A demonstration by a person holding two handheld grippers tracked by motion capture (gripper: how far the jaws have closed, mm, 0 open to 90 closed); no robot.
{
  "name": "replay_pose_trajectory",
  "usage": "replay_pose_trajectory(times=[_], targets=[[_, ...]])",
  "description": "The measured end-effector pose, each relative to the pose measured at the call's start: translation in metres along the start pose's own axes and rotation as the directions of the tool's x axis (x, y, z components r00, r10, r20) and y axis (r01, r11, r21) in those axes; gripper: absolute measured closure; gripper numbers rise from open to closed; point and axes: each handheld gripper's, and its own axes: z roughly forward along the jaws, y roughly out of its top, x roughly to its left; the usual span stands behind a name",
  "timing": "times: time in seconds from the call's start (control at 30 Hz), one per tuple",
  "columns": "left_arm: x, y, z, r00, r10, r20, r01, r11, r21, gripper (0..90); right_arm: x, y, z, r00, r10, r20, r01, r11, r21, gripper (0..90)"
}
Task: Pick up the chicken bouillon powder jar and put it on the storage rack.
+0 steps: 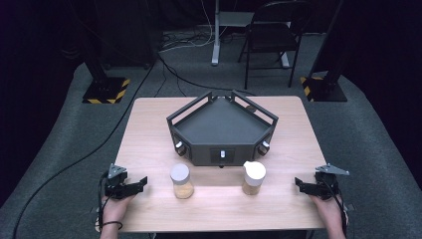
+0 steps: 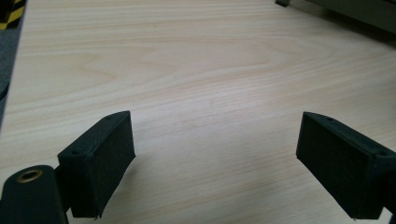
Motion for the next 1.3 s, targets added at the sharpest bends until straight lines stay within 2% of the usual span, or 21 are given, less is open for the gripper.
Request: replay_pose_trajectory(times=[0.13, 0.23, 0.53, 1.3], targets=[[-0.009, 0.007, 0.007, 0.9989, 0.039, -0.024, -0.038, 0.9977, 0.057, 10.7, 0.006, 0.004, 0.002, 0.9991, -0.033, 0.028, 0.032, 0.999, 0.018, 7.8], [-0.016, 0.008, 0.008, 0.9963, 0.073, -0.046, -0.069, 0.9951, 0.07, 9.8, 0.007, 0.005, 0.003, 0.9986, -0.041, 0.034, 0.04, 0.999, 0.023, 7.0], [-0.016, 0.01, 0.009, 0.9967, 0.064, -0.05, -0.06, 0.995, 0.08, 6.4, 0.008, 0.005, 0.004, 0.9987, -0.036, 0.037, 0.035, 0.999, 0.026, 5.9], [-0.012, 0.01, 0.009, 0.9971, 0.066, -0.038, -0.062, 0.9949, 0.079, 6.2, 0.009, 0.005, 0.004, 0.9986, -0.035, 0.039, 0.034, 0.999, 0.028, 5.2]])
